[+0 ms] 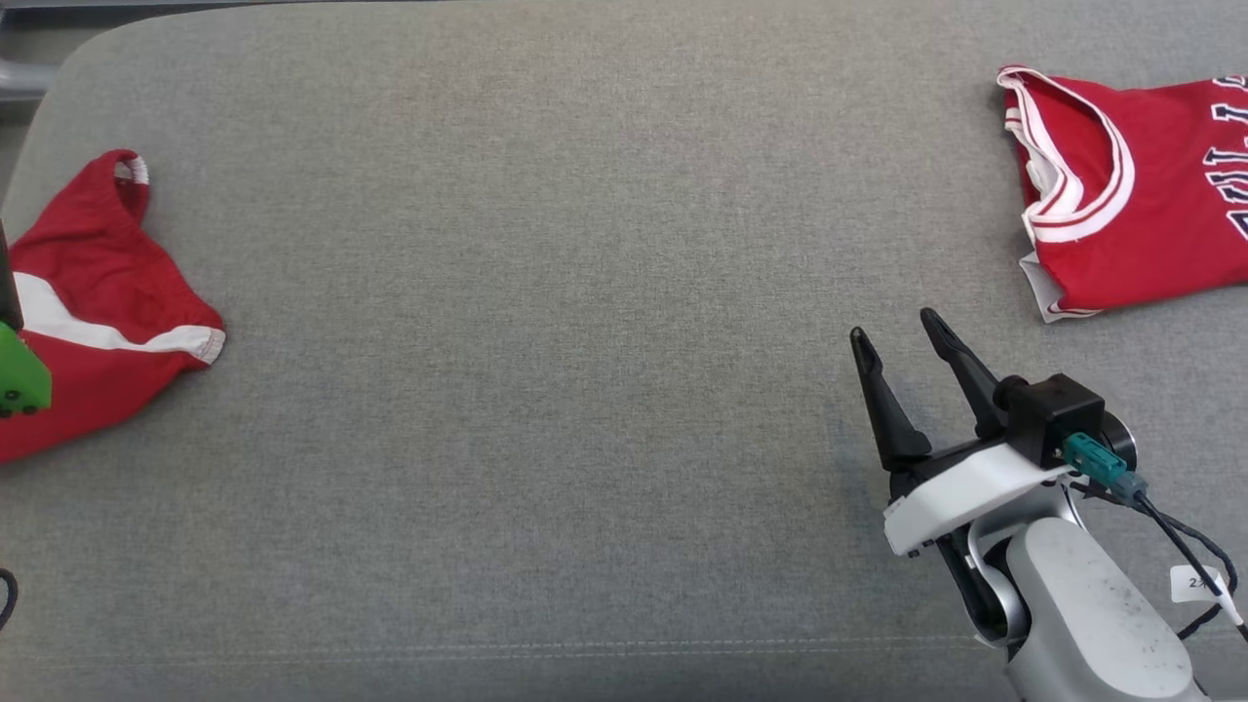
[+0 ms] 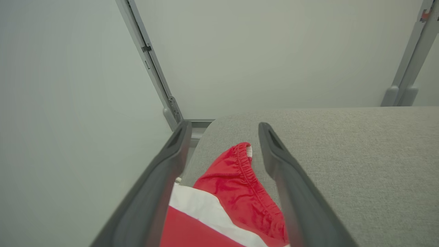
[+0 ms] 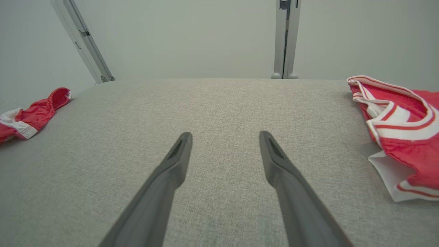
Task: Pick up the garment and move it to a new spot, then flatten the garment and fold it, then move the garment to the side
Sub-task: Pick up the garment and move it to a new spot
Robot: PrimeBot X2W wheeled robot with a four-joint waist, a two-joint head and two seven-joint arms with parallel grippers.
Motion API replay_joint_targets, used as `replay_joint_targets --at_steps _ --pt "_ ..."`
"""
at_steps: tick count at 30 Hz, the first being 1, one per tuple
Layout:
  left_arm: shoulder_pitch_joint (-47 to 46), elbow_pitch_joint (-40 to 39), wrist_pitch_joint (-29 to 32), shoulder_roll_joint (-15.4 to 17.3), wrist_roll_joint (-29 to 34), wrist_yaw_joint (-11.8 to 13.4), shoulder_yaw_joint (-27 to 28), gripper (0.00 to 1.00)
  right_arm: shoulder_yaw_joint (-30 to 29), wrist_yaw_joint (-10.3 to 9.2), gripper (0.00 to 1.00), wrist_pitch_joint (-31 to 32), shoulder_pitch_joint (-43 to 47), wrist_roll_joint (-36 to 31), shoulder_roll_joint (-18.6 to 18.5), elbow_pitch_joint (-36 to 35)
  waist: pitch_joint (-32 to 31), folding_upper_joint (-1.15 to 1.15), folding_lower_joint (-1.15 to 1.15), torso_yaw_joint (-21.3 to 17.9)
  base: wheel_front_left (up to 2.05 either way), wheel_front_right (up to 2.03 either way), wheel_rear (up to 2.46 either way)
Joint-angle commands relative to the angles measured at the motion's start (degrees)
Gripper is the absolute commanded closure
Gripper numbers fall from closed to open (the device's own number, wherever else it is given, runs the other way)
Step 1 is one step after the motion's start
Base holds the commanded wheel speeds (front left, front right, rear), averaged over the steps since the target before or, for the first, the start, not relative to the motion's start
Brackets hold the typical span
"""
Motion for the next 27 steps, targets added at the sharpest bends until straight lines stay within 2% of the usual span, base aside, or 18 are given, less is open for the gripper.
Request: replay_joint_targets --at_steps 1,9,19,24,27 --pt "-1.6 1.0 0.1 0.9 -0.7 -0.1 -0.9 0.0 -0.1 -0.06 0.0 -0.2 -0.9 -0.2 -0.2 -0.2 2.1 0.0 -0.01 -2.1 0.0 0.0 0.0" --pt "-6.4 7.7 3.1 3.4 -5.0 0.0 -5.5 0.0 -0.4 -0.06 0.0 -0.2 -1.9 -0.5 -0.6 0.1 4.5 0.0 -0.01 -3.5 0.0 0.0 0.0" --pt "-11.7 15.3 11.1 5.7 -12.8 0.0 -13.0 0.0 -0.3 -0.06 0.0 -0.2 -2.8 -0.5 -1.2 1.1 6.1 0.0 -0.01 -3.9 0.0 0.0 0.0" --pt "-13.0 18.3 19.7 6.0 -17.6 0.0 -16.9 0.0 0.0 -0.06 0.0 0.3 -3.1 0.8 -1.1 1.3 6.1 0.0 -0.01 -4.0 0.0 0.0 0.0" --pt "-13.4 19.5 23.6 7.3 -19.8 0.0 -18.6 0.0 0.3 -0.06 0.0 0.6 -3.2 0.9 -1.3 1.0 6.3 0.0 -0.01 -4.3 0.0 0.0 0.0"
